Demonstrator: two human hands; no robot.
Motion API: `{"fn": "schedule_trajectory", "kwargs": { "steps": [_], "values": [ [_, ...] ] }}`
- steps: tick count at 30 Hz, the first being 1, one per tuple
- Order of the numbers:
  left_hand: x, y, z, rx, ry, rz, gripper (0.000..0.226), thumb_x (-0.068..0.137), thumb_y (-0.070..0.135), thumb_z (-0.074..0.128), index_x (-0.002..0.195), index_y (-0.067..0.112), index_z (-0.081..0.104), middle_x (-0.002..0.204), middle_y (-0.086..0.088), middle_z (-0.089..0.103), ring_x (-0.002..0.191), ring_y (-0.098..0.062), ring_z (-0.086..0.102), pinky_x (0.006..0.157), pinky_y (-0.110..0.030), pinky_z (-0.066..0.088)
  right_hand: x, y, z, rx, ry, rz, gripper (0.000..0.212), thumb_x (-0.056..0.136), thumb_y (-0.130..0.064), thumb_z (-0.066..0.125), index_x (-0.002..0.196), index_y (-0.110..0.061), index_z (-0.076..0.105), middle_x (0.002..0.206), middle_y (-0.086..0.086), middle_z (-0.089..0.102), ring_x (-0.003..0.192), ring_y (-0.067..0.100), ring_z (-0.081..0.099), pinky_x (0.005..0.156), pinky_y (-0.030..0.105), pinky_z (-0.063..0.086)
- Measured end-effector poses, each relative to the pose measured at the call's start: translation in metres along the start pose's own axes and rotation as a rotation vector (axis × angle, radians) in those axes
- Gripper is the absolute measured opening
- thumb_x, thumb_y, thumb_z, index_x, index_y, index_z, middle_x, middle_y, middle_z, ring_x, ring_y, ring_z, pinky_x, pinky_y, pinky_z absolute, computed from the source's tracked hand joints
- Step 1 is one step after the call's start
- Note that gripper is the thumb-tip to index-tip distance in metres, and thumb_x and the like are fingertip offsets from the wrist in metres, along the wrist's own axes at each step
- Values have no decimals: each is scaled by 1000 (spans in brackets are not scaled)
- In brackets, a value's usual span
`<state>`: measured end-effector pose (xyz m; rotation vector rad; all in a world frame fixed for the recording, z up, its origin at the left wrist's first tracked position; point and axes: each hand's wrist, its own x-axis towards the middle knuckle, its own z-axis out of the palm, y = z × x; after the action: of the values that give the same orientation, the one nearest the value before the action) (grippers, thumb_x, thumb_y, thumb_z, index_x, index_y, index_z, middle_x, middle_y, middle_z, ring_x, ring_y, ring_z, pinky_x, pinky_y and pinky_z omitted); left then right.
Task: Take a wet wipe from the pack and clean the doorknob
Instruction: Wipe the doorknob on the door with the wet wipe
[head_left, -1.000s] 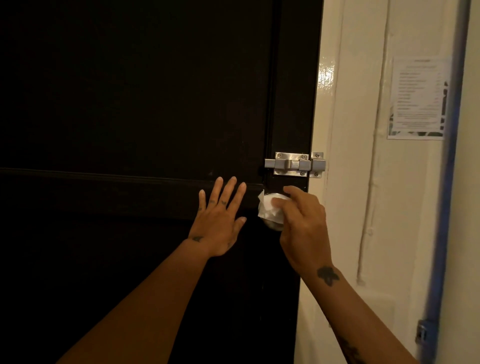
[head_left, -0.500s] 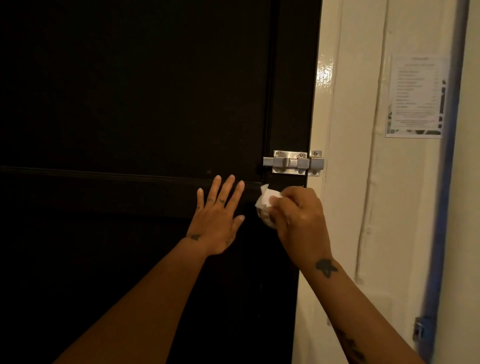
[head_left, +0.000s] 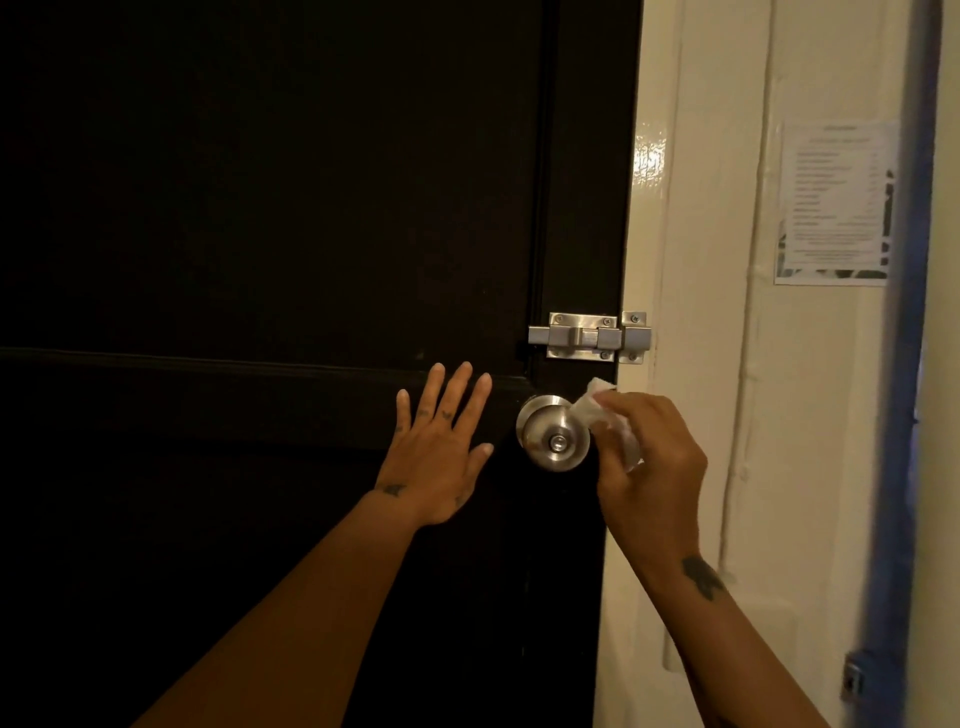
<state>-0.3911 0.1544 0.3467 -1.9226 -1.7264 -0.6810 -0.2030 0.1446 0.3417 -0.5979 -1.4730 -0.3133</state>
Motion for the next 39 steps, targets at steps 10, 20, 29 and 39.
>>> {"fn": "schedule_trajectory", "kwargs": {
  "steps": [10, 20, 29, 39],
  "values": [
    [1, 0, 1, -2, 2, -8, 69, 97, 41, 30, 128, 30, -31, 155, 5, -26, 127, -15, -37, 104, -42, -20, -50, 19, 1, -49, -166, -105, 32, 83, -40, 49, 106, -17, 53, 103, 1, 53, 90, 14, 47, 77, 11, 44],
    [2, 0, 2, -6, 6, -1, 68, 97, 41, 30, 128, 31, -30, 155, 4, -25, 128, -15, -37, 105, -44, -20, -17, 10, 7, -130, -80, -30, 31, 75, 5, 65, 105, -3, 63, 91, 17, 60, 85, 15, 47, 76, 9, 33],
    [1, -1, 2, -15, 19, 4, 68, 97, 40, 29, 128, 30, -30, 155, 4, -25, 128, -15, -37, 107, -44, -19, -30, 7, -3, -104, -45, -13, 27, 80, -14, 46, 93, -1, 66, 87, 16, 62, 82, 16, 49, 76, 6, 36],
    [0, -1, 1, -21, 13, 12, 68, 97, 40, 30, 128, 31, -30, 156, 3, -24, 128, -14, -36, 106, -43, -19, -39, 19, 1, -264, -175, -180, 48, 61, -1, 81, 104, -8, 61, 94, 16, 68, 79, 28, 60, 69, 27, 45]
  ]
}}
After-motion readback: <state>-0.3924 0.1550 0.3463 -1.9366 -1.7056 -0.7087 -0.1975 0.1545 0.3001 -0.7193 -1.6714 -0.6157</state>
